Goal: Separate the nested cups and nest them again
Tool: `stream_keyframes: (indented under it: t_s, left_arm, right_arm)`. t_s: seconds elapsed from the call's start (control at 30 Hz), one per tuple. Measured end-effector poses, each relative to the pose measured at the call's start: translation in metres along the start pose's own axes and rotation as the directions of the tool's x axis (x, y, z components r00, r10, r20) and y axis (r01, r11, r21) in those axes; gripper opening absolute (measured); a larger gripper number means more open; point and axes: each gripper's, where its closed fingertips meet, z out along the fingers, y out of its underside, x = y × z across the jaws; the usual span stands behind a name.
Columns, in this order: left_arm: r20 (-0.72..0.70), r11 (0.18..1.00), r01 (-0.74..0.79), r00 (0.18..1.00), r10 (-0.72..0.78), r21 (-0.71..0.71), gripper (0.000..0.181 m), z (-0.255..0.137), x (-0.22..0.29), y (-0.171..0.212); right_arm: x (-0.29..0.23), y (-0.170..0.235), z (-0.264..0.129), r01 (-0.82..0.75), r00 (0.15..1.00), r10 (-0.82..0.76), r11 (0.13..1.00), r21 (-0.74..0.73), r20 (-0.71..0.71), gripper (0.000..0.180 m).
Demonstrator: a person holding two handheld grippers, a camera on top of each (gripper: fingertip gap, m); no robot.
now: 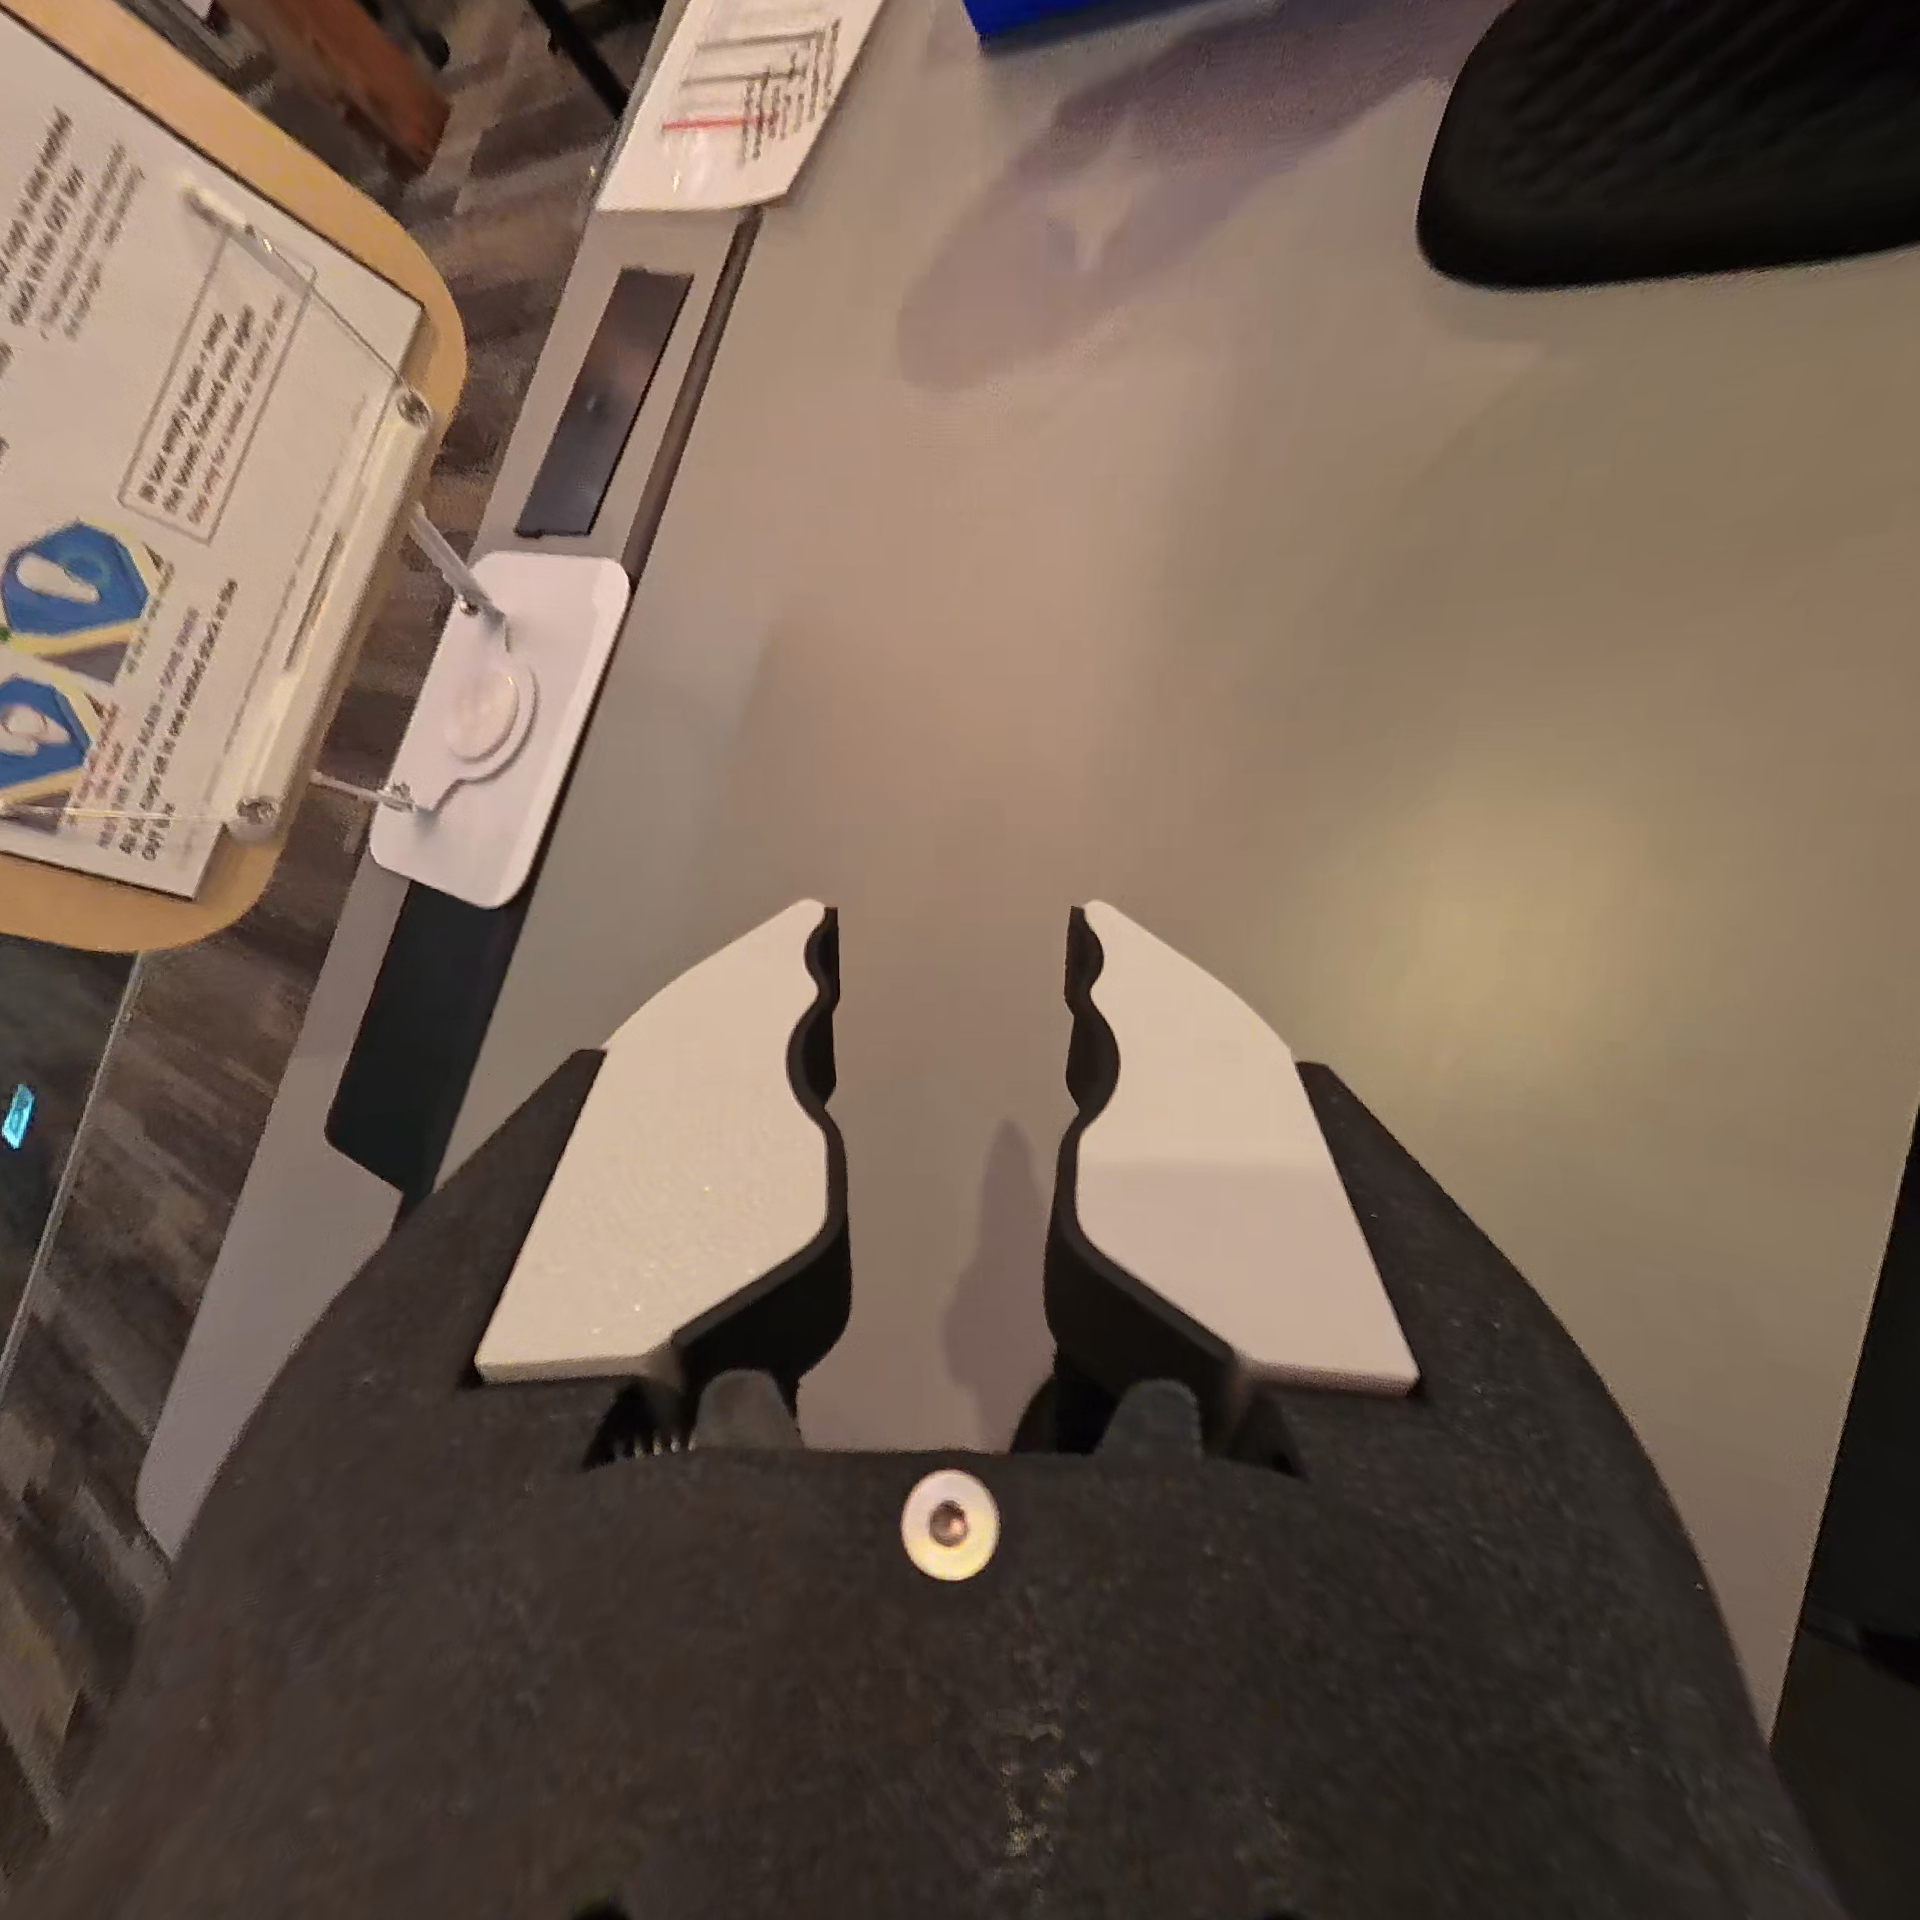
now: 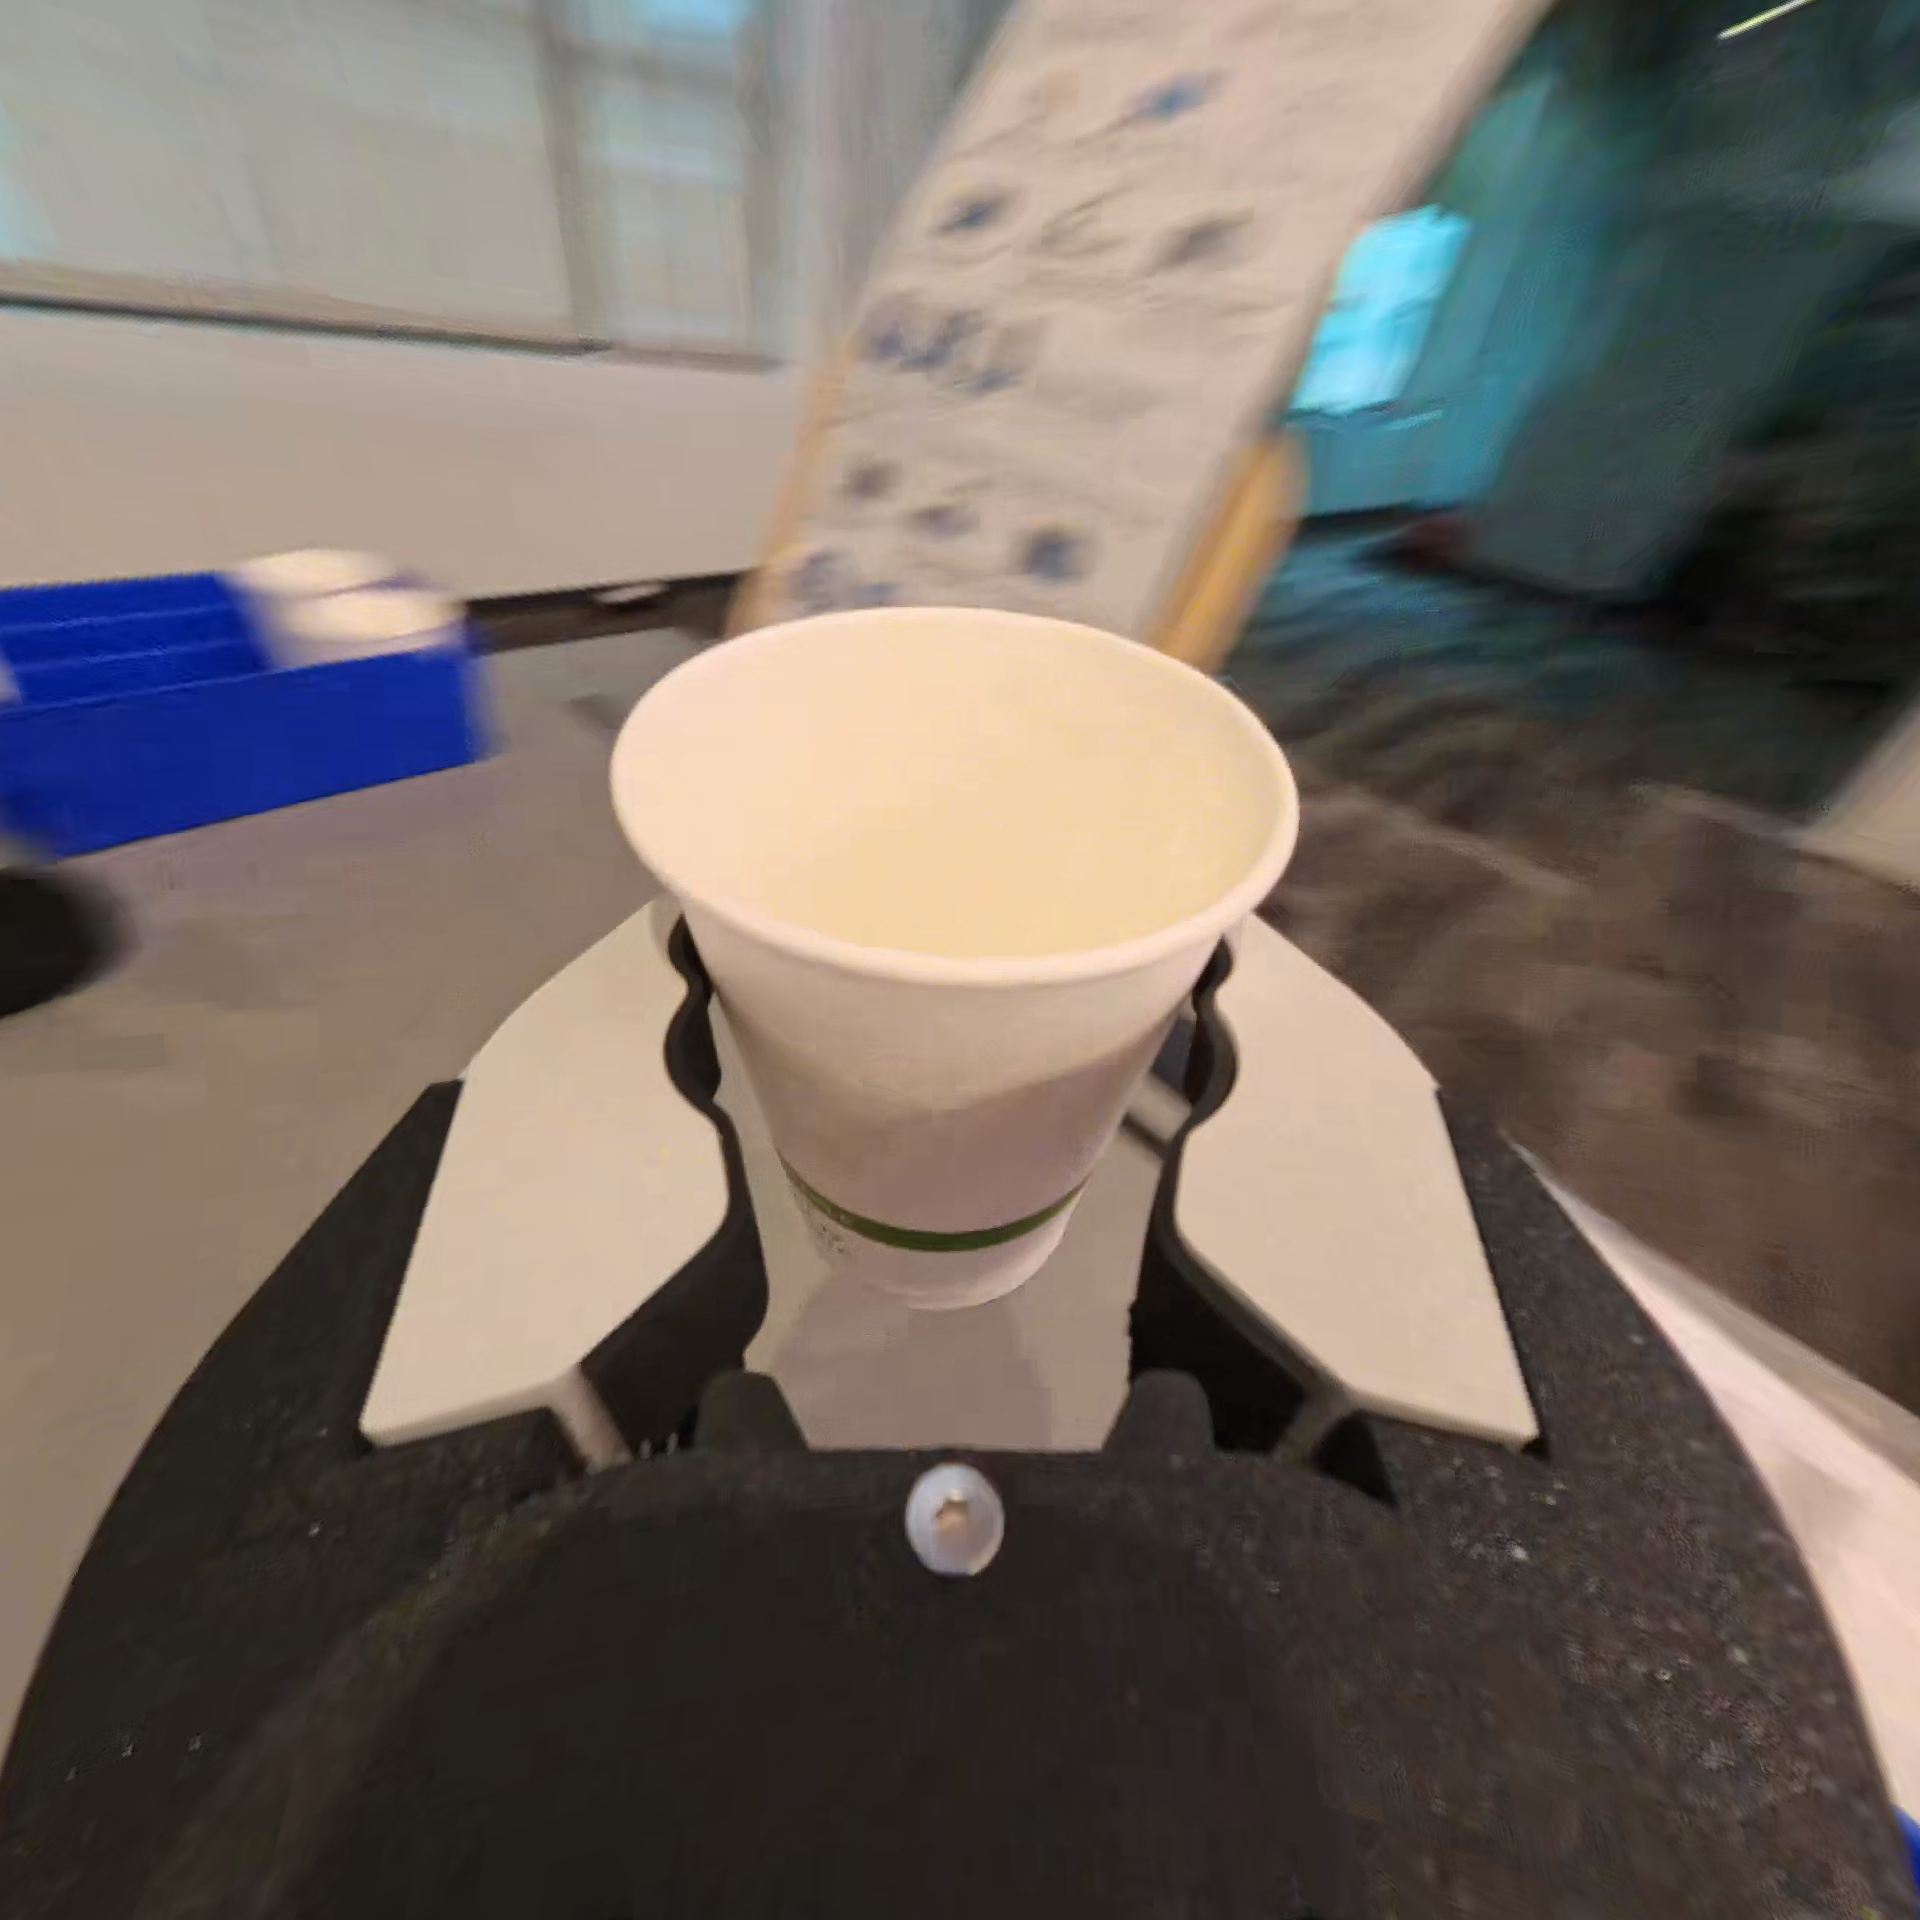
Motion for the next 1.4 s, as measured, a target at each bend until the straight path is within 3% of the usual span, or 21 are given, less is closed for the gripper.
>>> stream_keyframes:
  t_s: [0.07,0.13,0.33,0.5,0.63,1.07,1.4]
  left_arm:
    - [0.013,1.0,0.005,1.0,-0.004,-0.021,0.041,0.001,0.003,0.011]
    - [0.022,0.999,0.007,1.0,-0.006,-0.044,0.041,0.002,0.004,0.019]
    - [0.029,0.999,0.012,1.0,-0.01,-0.05,0.04,0.001,0.005,0.023]
    - [0.025,0.998,0.004,1.0,-0.003,-0.055,0.04,0.001,0.007,0.023]
    - [0.018,0.998,0.001,1.0,0.0,-0.062,0.04,0.003,0.01,0.024]
    - [0.006,0.997,-0.008,1.0,0.008,-0.079,0.039,0.006,0.014,0.028]
    - [-0.005,0.996,-0.02,1.0,0.019,-0.089,0.038,0.006,0.016,0.028]
  right_arm:
    - [0.057,-0.001,-0.049,0.043,0.957,-0.03,0.998,0.039,-0.288,0.088]
    - [0.097,0.011,-0.093,0.05,0.882,-0.029,0.998,0.033,-0.469,0.088]
    - [0.158,0.073,-0.145,-0.082,0.754,0.064,0.997,0.004,-0.654,0.089]
    - [0.175,0.111,-0.145,-0.162,0.742,0.139,0.986,0.026,-0.656,0.088]
    - [0.176,0.116,-0.133,-0.152,0.763,0.154,0.987,0.058,-0.627,0.089]
    - [0.174,0.157,-0.121,-0.257,0.776,0.092,0.949,-0.18,-0.624,0.089]
    - [0.17,0.17,-0.127,-0.326,0.768,0.081,0.903,-0.279,-0.635,0.091]
